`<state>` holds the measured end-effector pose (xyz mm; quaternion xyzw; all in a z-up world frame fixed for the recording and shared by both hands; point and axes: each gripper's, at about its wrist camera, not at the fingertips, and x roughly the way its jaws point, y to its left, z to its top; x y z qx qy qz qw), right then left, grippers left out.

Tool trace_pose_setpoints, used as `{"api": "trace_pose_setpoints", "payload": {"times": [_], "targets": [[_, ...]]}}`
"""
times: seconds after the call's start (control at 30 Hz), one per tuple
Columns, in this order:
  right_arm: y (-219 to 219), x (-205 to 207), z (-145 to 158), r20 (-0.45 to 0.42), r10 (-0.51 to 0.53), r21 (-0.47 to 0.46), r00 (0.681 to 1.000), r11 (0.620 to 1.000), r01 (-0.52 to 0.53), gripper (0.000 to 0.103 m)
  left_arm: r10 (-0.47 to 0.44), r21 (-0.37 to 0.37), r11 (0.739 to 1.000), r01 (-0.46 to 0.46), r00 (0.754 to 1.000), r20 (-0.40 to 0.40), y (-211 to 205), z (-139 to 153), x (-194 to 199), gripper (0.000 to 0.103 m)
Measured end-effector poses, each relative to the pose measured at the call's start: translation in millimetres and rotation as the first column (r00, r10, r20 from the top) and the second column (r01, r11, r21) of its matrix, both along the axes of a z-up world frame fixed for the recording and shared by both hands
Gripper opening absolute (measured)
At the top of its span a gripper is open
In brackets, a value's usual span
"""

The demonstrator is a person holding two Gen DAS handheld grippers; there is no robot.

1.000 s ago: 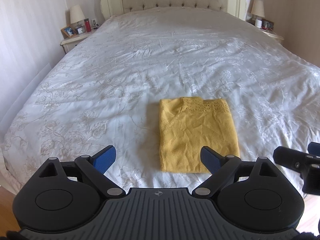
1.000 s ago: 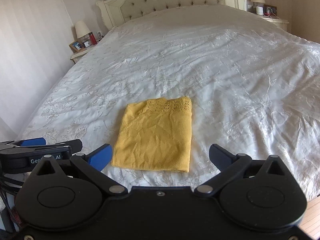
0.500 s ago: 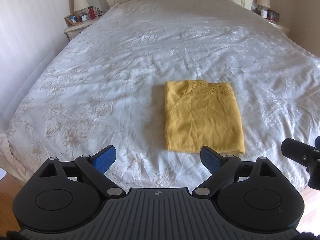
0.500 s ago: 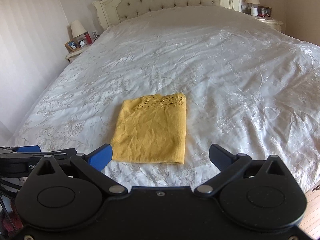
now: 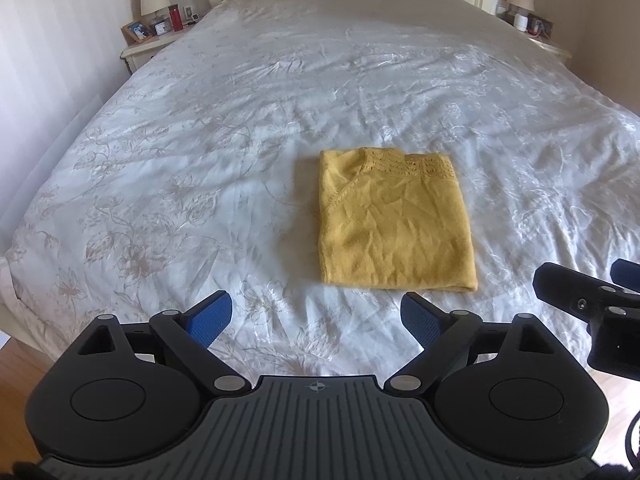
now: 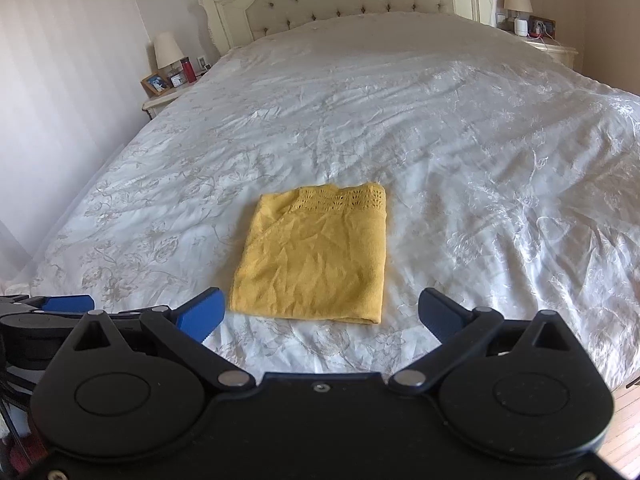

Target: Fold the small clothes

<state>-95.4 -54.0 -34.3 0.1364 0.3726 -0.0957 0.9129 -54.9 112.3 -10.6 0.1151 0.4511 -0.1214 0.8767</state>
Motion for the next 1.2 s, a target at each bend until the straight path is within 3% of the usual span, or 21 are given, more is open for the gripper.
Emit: {"api": "trace_pose_setpoints", "payload": {"times": [1.2], "targets": [[-8.2, 0.4, -4.6, -0.009, -0.003, 0.031, 1.0, 1.0, 0.003, 0.102, 0.003, 0.011, 1.0, -0.003, 0.999, -0.044, -7.9, -7.3, 3.7, 0.092]]}}
